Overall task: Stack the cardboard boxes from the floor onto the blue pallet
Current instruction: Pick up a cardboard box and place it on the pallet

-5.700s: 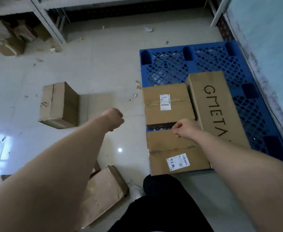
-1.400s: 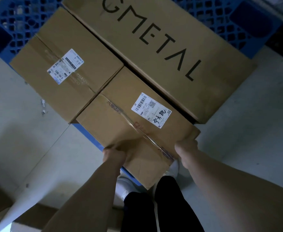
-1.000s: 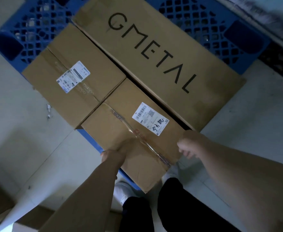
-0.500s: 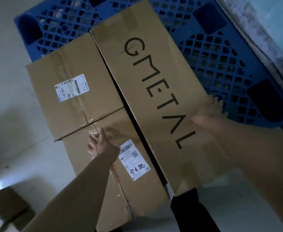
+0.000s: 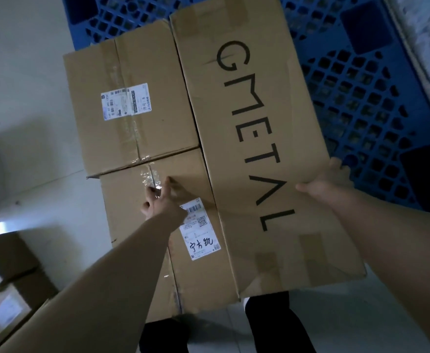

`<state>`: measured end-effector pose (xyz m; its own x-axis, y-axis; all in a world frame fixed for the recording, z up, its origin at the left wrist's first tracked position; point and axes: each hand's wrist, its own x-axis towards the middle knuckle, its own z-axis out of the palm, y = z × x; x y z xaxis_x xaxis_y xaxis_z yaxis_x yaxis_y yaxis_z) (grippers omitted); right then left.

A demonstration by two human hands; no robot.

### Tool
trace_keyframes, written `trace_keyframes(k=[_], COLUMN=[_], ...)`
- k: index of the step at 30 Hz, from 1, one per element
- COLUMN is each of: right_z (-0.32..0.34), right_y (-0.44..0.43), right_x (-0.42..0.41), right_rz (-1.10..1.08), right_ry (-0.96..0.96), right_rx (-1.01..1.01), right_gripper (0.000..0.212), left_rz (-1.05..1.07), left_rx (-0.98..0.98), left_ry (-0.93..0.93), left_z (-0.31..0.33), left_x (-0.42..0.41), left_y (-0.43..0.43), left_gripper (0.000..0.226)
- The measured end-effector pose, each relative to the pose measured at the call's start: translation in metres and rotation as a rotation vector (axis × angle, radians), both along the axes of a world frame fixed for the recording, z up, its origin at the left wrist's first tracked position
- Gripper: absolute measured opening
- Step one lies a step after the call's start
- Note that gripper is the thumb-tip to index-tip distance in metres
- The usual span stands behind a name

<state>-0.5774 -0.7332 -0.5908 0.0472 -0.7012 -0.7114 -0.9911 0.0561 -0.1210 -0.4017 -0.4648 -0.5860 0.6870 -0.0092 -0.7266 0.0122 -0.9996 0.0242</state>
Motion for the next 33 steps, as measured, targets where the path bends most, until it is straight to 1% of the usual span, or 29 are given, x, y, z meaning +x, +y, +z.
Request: trace_keyframes(k=[3, 6, 8, 9, 11, 13, 15, 17, 18, 21, 24, 26, 28, 29, 31, 33], right_z=[-0.009, -0.016, -0.014, -0.012, -0.006, 0.005, 0.018, 0.024, 0.026, 0.021, 0.007, 0.001, 0.001, 0.004, 0.004, 0.005], right_y=[0.016, 0.024, 0.027, 0.032, 0.048, 0.078, 0.116, 0.154, 0.174, 0.223, 0.254, 0.268, 0.271, 0.273, 0.276, 0.280], right_x=[-0.003, 0.001, 0.006, 0.008, 0.011, 0.017, 0.027, 0.042, 0.050, 0.071, 0.084, 0.092, 0.096, 0.100, 0.110, 0.123], right_rz=[0.019, -0.002, 0.005, 0.025, 0.101, 0.193, 0.289, 0.374, 0.411, 0.543, 0.642, 0.630, 0.549, 0.521, 0.477, 0.446], right_ry=[-0.010, -0.004, 0.041, 0.072, 0.154, 0.195, 0.174, 0.114, 0.088, 0.063, 0.108, 0.143, 0.167, 0.185, 0.195, 0.171], right_rx=[0.051, 0.057, 0.056, 0.040, -0.025, -0.076, -0.050, 0.018, 0.045, 0.053, 0.054, 0.046, 0.030, 0.022, 0.010, -0.008], right_gripper=[0.098, 0.105, 0.111, 0.112, 0.107, 0.106, 0.111, 0.113, 0.113, 0.117, 0.121, 0.120, 0.115, 0.112, 0.109, 0.105], left_rz=[0.020, -0.066, -0.092, -0.066, 0.015, 0.099, 0.204, 0.324, 0.381, 0.486, 0.554, 0.504, 0.473, 0.464, 0.449, 0.485], left_rx=[0.002, 0.041, 0.002, -0.042, -0.120, -0.050, 0.087, 0.167, 0.179, 0.152, 0.102, 0.076, 0.013, 0.002, -0.021, -0.056], left_ry=[0.013, 0.042, 0.051, 0.037, -0.056, -0.167, -0.182, -0.111, -0.051, 0.092, 0.239, 0.327, 0.396, 0.417, 0.447, 0.423], left_z=[-0.004, -0.006, -0.005, -0.002, 0.007, 0.017, 0.020, 0.019, 0.017, 0.006, -0.008, -0.014, -0.019, -0.020, -0.019, -0.017], left_x=[0.006, 0.009, 0.011, 0.012, 0.015, 0.019, 0.020, 0.018, 0.015, 0.008, -0.007, -0.019, -0.031, -0.033, -0.024, -0.002], left_y=[0.010, 0.019, 0.025, 0.030, 0.048, 0.075, 0.113, 0.152, 0.170, 0.212, 0.234, 0.241, 0.241, 0.242, 0.245, 0.248], left_gripper=[0.095, 0.098, 0.094, 0.091, 0.085, 0.080, 0.070, 0.061, 0.061, 0.072, 0.066, 0.072, 0.080, 0.079, 0.069, 0.064])
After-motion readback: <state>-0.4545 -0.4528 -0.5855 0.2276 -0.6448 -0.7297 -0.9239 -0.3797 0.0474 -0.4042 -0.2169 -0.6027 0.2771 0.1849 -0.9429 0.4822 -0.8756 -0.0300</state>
